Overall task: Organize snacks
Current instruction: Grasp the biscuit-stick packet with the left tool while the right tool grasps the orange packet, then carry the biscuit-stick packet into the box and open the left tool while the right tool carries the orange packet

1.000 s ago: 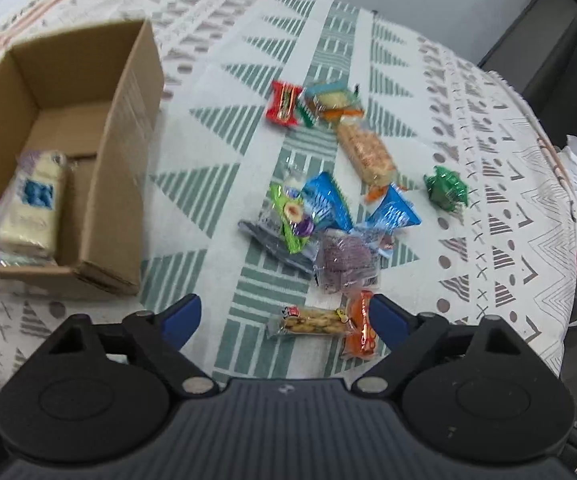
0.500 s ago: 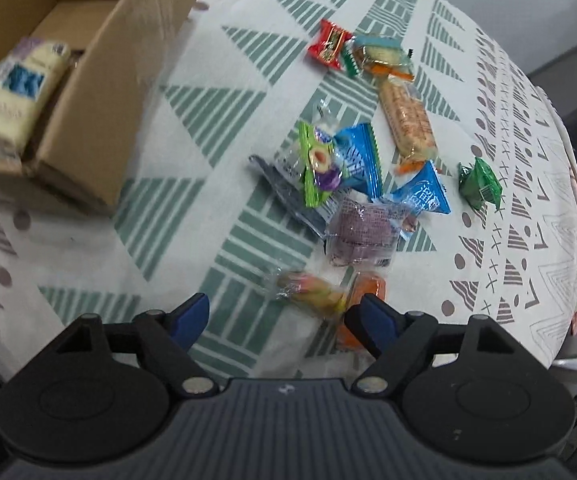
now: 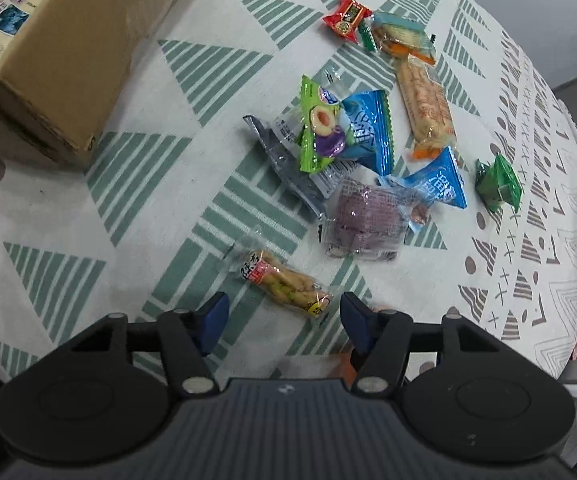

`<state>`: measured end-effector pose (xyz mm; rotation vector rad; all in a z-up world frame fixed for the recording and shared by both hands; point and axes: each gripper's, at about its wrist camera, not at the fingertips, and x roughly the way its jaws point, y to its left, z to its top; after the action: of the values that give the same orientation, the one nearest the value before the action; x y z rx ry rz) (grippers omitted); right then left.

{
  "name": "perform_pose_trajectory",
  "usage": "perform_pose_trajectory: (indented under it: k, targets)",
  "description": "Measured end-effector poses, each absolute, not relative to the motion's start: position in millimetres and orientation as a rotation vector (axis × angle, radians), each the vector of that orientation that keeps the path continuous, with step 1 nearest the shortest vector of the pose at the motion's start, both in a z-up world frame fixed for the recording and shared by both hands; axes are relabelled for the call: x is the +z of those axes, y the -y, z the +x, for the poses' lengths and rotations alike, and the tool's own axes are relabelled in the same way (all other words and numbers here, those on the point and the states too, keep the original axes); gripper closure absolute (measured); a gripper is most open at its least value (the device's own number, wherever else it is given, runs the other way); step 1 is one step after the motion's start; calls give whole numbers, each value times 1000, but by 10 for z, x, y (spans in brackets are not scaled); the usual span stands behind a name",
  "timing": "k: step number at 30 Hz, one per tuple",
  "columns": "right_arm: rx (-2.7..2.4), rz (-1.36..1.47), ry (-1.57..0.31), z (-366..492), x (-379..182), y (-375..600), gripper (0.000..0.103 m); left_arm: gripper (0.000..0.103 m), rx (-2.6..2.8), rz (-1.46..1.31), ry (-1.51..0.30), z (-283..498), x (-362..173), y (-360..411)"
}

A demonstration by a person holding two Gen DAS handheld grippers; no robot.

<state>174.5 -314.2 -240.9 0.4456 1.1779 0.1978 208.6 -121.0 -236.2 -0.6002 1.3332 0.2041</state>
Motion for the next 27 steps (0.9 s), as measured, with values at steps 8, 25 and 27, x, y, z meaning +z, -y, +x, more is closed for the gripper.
perform_pose_trajectory:
  k: [8, 25, 27]
  targets:
    - [198, 400, -1175, 1783, -2444, 3051, 78, 69, 228, -583, -1293, 2121, -2354, 1142]
    - [186, 408, -1100, 1629, -2073, 2991, 83, 78, 121, -507, -1219, 1854, -1941, 989]
    - [183, 418, -1084, 1608, -2011, 2985, 83, 78, 100, -495, -1195, 1822, -1841, 976]
